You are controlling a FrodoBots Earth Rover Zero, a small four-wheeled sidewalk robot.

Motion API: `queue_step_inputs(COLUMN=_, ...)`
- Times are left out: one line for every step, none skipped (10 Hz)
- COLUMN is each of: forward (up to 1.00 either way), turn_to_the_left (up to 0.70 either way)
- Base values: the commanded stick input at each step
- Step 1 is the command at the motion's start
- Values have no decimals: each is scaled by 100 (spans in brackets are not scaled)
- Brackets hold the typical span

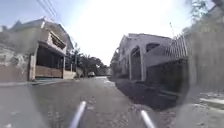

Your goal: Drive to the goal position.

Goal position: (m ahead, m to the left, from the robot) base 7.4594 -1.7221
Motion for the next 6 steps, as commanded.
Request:
queue_step_inputs(forward=85, turn_to_the_left=0)
queue_step_inputs(forward=85, turn_to_the_left=0)
queue_step_inputs(forward=85, turn_to_the_left=0)
queue_step_inputs(forward=85, turn_to_the_left=0)
queue_step_inputs(forward=85, turn_to_the_left=0)
queue_step_inputs(forward=85, turn_to_the_left=0)
